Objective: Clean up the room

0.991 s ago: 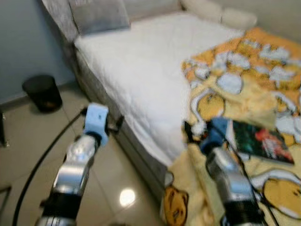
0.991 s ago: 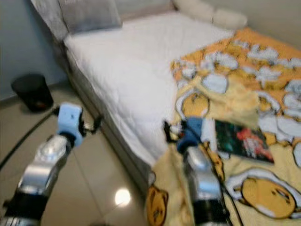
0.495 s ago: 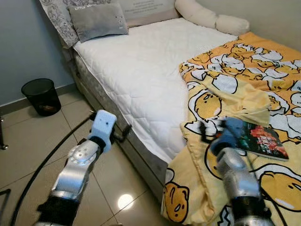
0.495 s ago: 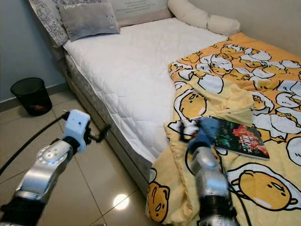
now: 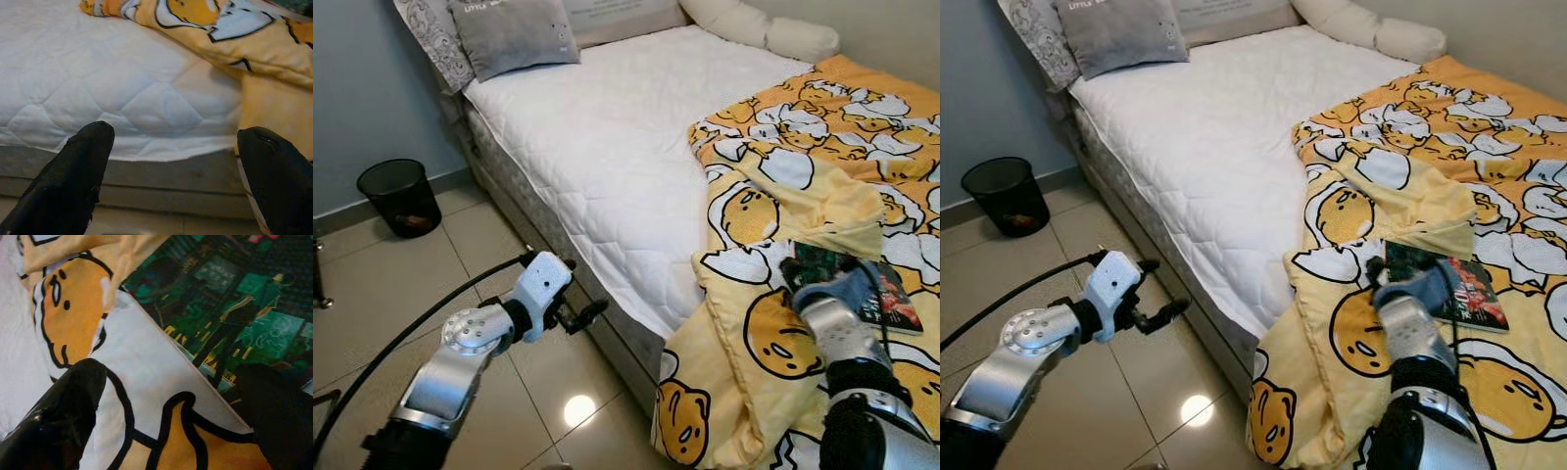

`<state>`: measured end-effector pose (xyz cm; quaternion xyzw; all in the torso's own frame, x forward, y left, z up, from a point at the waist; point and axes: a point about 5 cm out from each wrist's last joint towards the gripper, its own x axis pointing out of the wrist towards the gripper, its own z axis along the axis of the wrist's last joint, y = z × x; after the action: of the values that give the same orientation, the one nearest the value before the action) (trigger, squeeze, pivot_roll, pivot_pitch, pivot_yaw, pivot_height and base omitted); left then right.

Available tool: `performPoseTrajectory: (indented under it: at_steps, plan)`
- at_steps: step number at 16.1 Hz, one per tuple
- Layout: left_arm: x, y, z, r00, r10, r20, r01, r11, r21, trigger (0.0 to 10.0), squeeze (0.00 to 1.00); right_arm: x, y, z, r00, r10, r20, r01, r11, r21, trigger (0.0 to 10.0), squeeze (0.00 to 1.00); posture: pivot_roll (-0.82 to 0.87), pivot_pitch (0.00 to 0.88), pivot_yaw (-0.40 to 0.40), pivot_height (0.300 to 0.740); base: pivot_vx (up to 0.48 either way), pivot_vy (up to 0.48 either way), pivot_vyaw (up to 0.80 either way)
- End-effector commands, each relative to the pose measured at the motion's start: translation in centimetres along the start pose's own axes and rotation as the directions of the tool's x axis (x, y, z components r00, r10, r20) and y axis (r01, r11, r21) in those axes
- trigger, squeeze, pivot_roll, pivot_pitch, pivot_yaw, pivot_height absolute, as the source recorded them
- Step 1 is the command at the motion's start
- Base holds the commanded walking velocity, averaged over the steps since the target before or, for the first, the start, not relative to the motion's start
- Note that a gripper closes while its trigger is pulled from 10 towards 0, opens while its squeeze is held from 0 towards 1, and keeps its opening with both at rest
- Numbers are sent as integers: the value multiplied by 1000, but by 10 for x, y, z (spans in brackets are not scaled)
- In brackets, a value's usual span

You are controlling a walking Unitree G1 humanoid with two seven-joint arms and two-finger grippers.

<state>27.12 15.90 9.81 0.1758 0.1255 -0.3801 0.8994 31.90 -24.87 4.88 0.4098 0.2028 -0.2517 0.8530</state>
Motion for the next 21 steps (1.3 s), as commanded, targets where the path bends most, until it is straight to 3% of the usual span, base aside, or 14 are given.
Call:
performPoseTrajectory:
  at_steps: [1,5,10,15,21]
  plan:
    - [-2,-5,4,998,-68,4,68,997,25,10000,0,1,-4,11,999,-36,36,33,997,75,10000,0,-23,0,12,740,0,0,0]
    - [-3,-12,6,989,-145,21,145,989,6,10000,0,4,-14,25,996,-77,53,69,987,148,10000,0,-30,0,12,740,0,0,0]
    - [-3,-12,7,989,-147,23,147,989,9,10000,0,2,-21,40,994,-74,78,52,967,251,10000,0,-33,0,5,740,0,0,0]
    - [0,-13,8,987,-156,26,156,988,10,10000,0,1,-34,20,994,-109,-11,108,960,259,10000,0,-34,0,-2,740,0,0,0]
    - [-3,-17,6,986,-166,25,166,986,5,10000,0,-1,-40,18,993,-108,-37,114,951,287,10000,0,-31,0,-10,740,0,0,0]
